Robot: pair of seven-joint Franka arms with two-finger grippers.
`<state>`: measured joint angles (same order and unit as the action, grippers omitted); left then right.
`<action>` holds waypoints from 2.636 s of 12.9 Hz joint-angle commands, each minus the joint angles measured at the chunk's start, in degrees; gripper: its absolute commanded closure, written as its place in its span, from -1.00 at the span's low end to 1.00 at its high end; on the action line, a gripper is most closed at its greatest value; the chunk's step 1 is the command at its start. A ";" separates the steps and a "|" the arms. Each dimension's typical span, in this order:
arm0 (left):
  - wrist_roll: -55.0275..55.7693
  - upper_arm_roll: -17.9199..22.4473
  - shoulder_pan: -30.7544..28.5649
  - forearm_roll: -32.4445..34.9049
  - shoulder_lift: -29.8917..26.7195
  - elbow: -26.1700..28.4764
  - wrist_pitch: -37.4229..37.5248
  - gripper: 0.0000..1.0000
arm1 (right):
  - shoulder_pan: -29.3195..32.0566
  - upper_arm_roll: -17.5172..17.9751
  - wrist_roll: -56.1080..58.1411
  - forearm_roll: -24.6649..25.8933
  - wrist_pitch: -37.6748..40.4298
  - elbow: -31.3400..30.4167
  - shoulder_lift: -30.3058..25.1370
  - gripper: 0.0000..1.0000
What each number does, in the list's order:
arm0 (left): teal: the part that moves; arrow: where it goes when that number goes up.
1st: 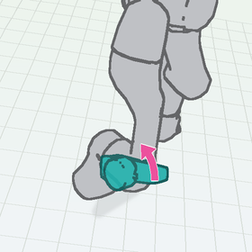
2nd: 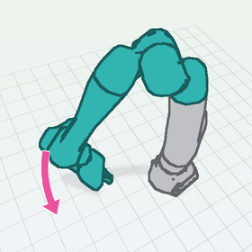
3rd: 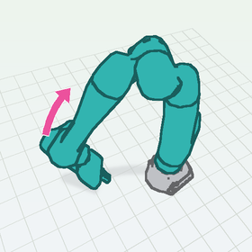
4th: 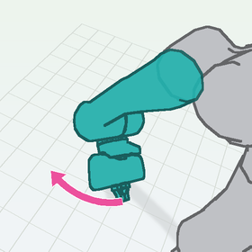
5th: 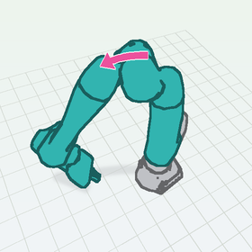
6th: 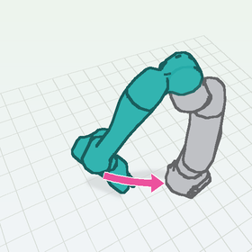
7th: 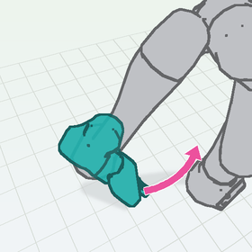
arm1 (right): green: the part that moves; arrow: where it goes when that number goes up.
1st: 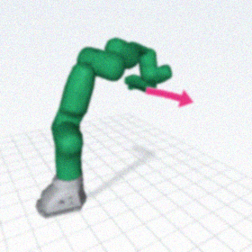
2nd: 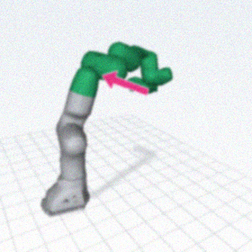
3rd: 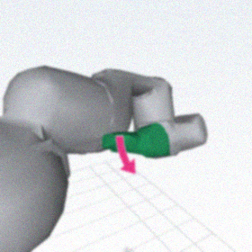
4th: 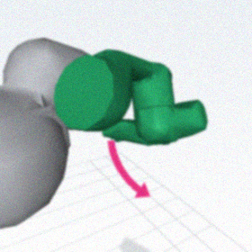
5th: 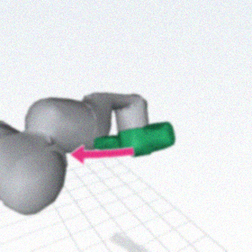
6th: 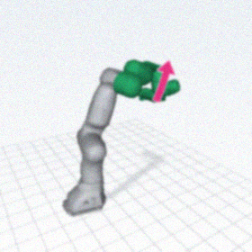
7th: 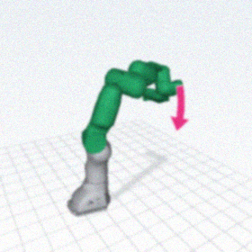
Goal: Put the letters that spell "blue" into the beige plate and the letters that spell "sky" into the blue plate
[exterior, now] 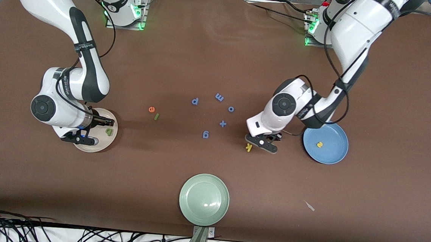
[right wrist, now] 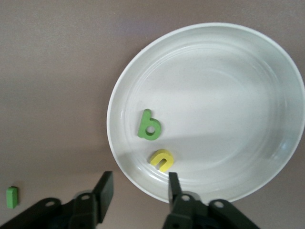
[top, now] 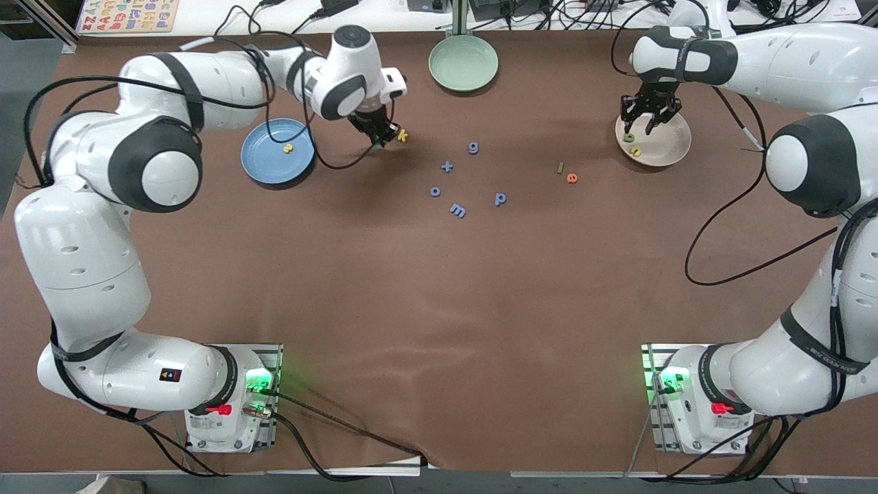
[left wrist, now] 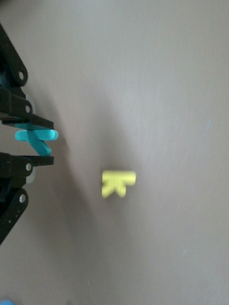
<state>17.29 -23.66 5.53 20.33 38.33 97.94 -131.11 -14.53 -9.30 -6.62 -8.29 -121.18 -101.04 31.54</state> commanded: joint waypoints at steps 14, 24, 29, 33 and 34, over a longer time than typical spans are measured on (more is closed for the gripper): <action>-36.46 -2.07 -25.30 1.12 -4.05 4.02 6.48 -1.00 | -12.71 2.45 -21.68 -7.27 -12.41 -4.95 2.38 -0.12; -18.71 -5.43 -7.39 -0.11 10.33 -17.22 5.34 -1.00 | -15.53 2.45 -26.95 -7.27 -14.00 -6.53 3.53 -0.12; -11.85 -5.25 -1.93 0.94 15.37 -18.31 -1.87 -1.00 | -15.62 3.06 -28.09 -7.36 -14.00 -7.77 2.65 0.00; -10.53 -4.29 -1.04 1.03 15.38 -16.73 -2.05 -1.00 | -15.62 3.41 -28.53 -7.36 -14.00 -8.12 2.12 0.53; -10.53 -4.20 -1.13 1.03 15.20 -15.51 -2.39 -1.00 | -15.62 3.41 -28.53 -7.36 -14.00 -8.12 1.86 0.64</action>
<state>5.78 -28.61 3.94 20.34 53.45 81.87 -133.48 -29.81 -6.01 -34.79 -14.61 -134.41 -107.24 34.88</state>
